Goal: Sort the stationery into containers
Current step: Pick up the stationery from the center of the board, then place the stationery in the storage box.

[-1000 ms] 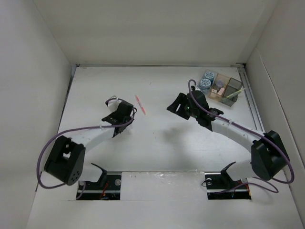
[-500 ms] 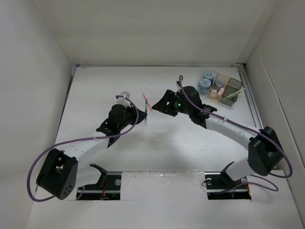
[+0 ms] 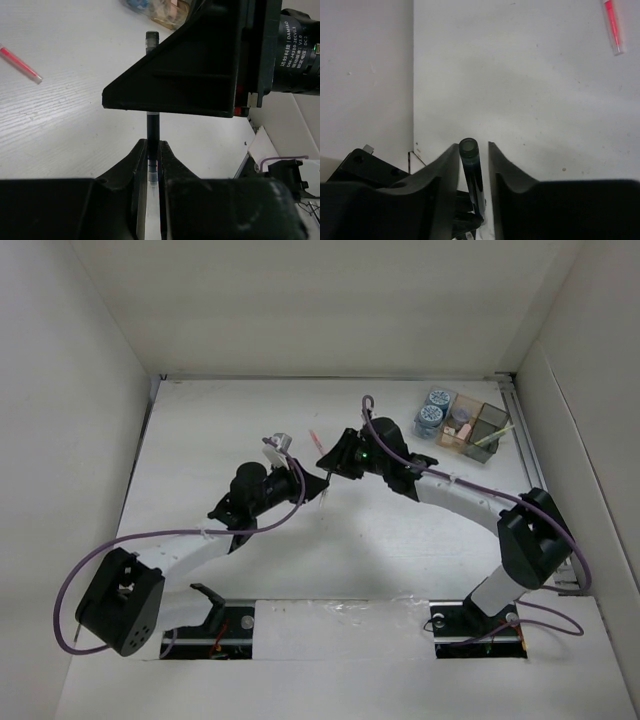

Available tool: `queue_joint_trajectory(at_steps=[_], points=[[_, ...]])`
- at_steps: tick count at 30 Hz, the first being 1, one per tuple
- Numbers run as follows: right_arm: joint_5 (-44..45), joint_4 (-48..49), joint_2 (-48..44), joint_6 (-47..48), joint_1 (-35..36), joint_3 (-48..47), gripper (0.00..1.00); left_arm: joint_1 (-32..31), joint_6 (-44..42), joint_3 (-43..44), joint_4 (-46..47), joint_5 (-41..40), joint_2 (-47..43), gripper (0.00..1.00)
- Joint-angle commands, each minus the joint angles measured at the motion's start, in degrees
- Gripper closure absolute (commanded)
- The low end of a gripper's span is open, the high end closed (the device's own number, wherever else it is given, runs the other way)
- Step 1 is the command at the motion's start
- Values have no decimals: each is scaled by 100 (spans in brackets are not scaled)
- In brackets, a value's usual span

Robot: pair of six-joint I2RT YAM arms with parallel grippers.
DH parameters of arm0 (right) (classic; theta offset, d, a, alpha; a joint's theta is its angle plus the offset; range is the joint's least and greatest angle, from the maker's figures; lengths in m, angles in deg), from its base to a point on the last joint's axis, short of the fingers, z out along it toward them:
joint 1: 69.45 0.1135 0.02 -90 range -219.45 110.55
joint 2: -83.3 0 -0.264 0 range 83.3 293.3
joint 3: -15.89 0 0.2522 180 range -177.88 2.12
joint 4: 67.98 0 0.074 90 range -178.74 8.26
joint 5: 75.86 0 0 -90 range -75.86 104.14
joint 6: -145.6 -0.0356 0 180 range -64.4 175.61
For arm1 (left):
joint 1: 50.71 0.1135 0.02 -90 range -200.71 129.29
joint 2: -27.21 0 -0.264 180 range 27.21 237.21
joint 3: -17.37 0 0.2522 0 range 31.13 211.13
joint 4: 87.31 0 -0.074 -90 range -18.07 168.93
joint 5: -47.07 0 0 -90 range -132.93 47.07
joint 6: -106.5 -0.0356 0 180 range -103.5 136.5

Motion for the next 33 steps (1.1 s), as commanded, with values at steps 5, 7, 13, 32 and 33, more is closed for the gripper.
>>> queue_joint_trajectory(at_steps=[5, 7, 13, 32, 33], points=[[452, 250, -78, -153, 22, -241, 94, -3, -91, -52, 609, 282, 132, 100], [706, 190, -130, -153, 22, -241, 100, -3, -29, -52, 609, 282, 132, 85], [1900, -689, -341, -153, -934, -452, 100, -3, 24, -121, 662, 106, -79, 54], [6795, -3140, 1758, 172, -4443, -3509, 100, -3, 252, -227, 125, 230, -782, 47], [6937, -3403, 1968, 172, -4443, -3745, 100, -3, 252, -227, 65, 230, -782, 47]])
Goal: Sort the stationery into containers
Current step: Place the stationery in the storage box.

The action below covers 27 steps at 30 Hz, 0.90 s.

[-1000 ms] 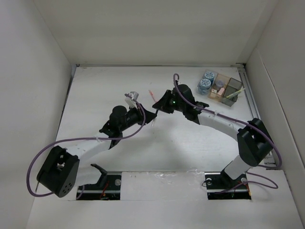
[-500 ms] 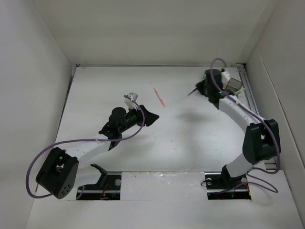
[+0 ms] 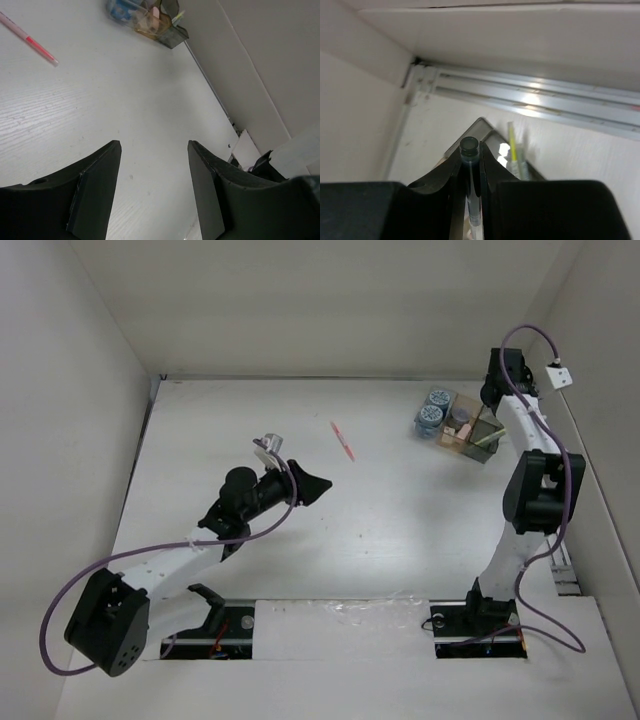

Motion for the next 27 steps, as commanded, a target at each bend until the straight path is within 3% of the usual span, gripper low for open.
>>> queue_joint_trajectory(at_steps=[1, 11, 23, 27], points=[[1192, -776, 359, 303, 31, -517, 100, -7, 27, -63, 10, 140, -312, 47], [1712, -785, 930, 839, 347, -807, 100, -7, 80, -11, -325, -62, -366, 47], [1317, -828, 1300, 902, 497, -878, 78, -7, 80, 51, -457, -220, -313, 49], [1072, -891, 1300, 787, 436, -939, 60, -7, 80, 51, -457, -220, -260, 49]])
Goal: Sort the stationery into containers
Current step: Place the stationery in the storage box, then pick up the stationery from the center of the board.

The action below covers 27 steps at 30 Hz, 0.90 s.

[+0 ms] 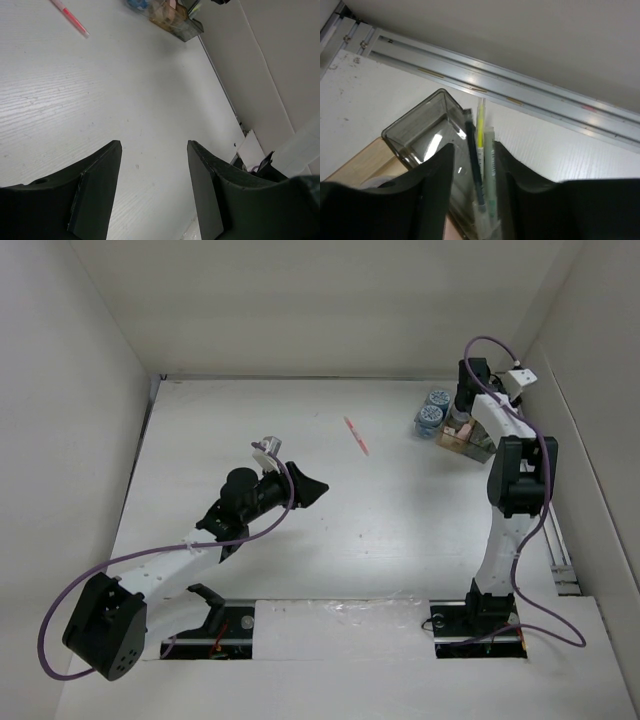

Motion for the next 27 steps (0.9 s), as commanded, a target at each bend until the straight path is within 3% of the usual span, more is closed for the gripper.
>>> queue_joint_trajectory(at_steps=[1, 5, 11, 13, 15, 16, 17, 19, 22, 23, 27], points=[[-143, -143, -20, -98, -67, -331, 56, -7, 12, 53, 133, -8, -15, 49], [-318, -196, -265, -212, -67, -384, 38, -7, 12, 53, 133, -8, 37, 49], [-924, 118, -1161, -265, 256, -167, 37, -7, 12, 53, 133, -8, 90, 49], [-1467, 706, -1811, 111, 520, 281, 45, -7, 12, 53, 133, -8, 90, 49], [-2521, 1652, -2364, 471, 994, 1000, 65, -7, 12, 53, 133, -8, 90, 49], [-2995, 1824, -2436, 717, 1118, 1126, 81, -7, 12, 53, 133, -61, 90, 49], [-4122, 1895, -2437, 815, 1293, 1127, 89, -7, 12, 53, 133, -61, 90, 49], [-4973, 1756, -2062, 973, 1443, 917, 97, -7, 12, 53, 133, -61, 90, 49], [-5731, 1065, -1211, 1123, 1725, 182, 86, -7, 12, 53, 133, -123, 90, 49], [-5820, 852, -989, 1202, 1795, -31, 70, -7, 12, 53, 133, -123, 90, 49], [-5539, 358, -224, 1475, 2218, -595, 49, -7, 12, 53, 133, -263, 90, 49]])
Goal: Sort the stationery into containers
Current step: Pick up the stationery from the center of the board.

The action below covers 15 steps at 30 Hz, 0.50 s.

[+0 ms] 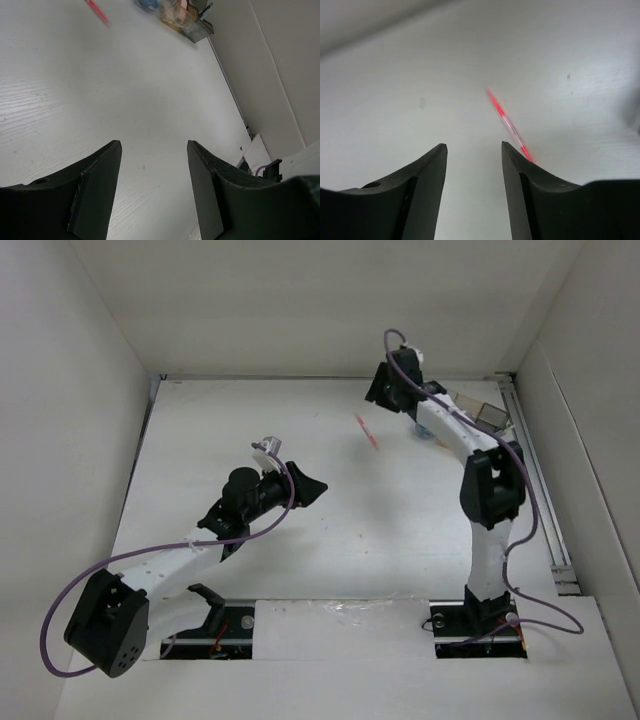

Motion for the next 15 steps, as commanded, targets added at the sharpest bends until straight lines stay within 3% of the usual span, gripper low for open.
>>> queue_joint_trajectory(at_steps=[1, 4, 15], points=[[-172, -827, 538, 395, 302, -392, 46, -7, 12, 53, 127, -115, -74, 49], [-39, -898, 863, 457, 374, -533, 41, -7, 12, 53, 126, -115, -74, 49], [752, -1146, 1470, 563, 321, -650, 41, -7, 12, 53, 179, -9, -21, 49]])
